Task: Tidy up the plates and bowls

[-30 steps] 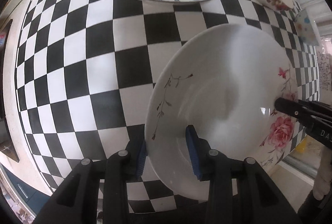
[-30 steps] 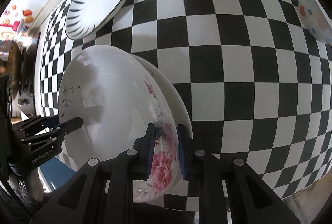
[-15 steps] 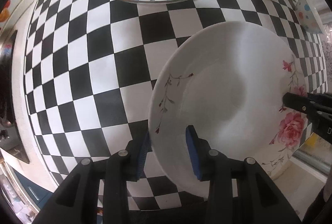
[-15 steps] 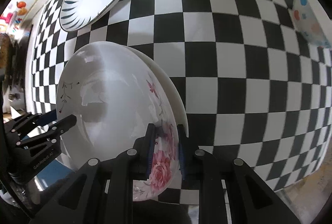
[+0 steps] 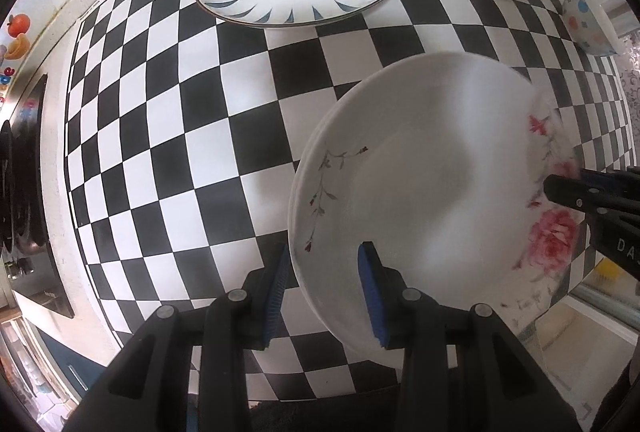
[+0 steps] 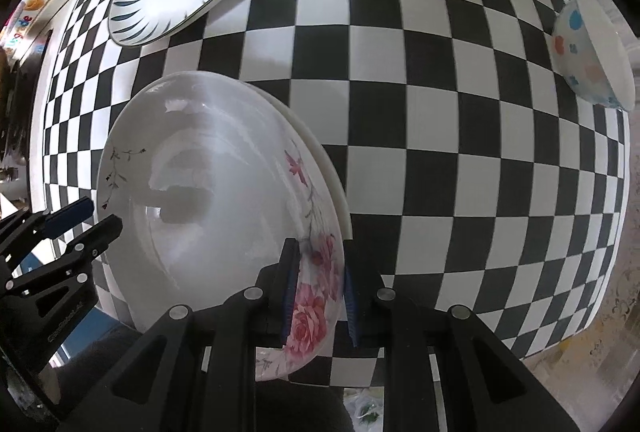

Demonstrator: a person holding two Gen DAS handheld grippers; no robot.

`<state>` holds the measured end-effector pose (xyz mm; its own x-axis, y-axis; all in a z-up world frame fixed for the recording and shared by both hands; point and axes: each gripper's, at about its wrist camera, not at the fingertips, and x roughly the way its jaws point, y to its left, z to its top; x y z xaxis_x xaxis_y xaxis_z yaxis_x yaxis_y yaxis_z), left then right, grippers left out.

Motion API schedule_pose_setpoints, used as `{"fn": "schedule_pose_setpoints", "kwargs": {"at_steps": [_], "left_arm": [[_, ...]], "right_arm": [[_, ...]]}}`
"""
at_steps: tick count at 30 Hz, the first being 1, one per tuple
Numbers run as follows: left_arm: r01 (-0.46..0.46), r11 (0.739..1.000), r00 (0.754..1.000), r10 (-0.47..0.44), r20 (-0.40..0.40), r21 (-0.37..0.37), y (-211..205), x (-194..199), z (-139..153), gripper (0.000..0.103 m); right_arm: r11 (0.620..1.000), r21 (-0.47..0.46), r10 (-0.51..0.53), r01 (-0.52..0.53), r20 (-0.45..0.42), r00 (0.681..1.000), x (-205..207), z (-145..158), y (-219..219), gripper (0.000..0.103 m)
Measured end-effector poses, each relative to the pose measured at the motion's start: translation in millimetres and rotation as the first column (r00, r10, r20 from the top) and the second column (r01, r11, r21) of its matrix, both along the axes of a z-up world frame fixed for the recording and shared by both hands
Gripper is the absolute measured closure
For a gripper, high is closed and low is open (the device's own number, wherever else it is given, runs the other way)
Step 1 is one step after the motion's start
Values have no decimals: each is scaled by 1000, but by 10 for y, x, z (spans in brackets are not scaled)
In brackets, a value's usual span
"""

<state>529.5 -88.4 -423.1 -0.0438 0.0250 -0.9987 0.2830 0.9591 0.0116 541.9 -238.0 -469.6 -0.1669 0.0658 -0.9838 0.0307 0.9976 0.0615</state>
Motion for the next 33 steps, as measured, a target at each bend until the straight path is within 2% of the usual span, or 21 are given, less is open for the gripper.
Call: {"fn": "schedule_pose_setpoints", "kwargs": {"at_steps": [6, 7, 9, 11, 14, 17, 20, 25, 33], "left_arm": [[-16, 1000, 1000, 16, 2, -6, 133, 34, 26, 70], [-21, 1000, 1000, 21, 8, -9, 153, 23, 40, 70], [-31, 999, 999, 31, 22, -14, 200, 17, 99, 70], [-44, 998, 998, 46, 49, -39, 228, 7, 226, 69], [-83, 994, 987, 92, 128, -70, 306, 20, 442, 69], [-119, 989, 972, 133, 195, -83, 393, 62, 616, 69], [-135, 987, 956, 152, 250, -84, 456, 149, 771, 69], [-163, 983, 945, 180, 275, -84, 569, 352, 871, 69], [-203, 976, 938, 216, 271, -77, 778, 910, 772, 69]], "right_arm": [[998, 37, -46, 44, 48, 998, -27, 133, -62, 77], [998, 38, -51, 49, 60, 997, -29, 162, -64, 73], [998, 28, -55, 53, 88, 995, -37, 226, -64, 57], [999, 2, -46, 46, 130, 990, -31, 322, -49, 28], [998, -40, -33, 41, 187, 982, -31, 448, 4, 24], [998, -55, -17, 31, 234, 972, -9, 585, 65, 8], [998, -49, -11, 27, 287, 958, 45, 705, 111, 8], [999, -50, 3, 14, 320, 948, 239, 790, 215, 8], [1000, 11, -17, 14, 324, 946, 714, 751, 314, 8]]}}
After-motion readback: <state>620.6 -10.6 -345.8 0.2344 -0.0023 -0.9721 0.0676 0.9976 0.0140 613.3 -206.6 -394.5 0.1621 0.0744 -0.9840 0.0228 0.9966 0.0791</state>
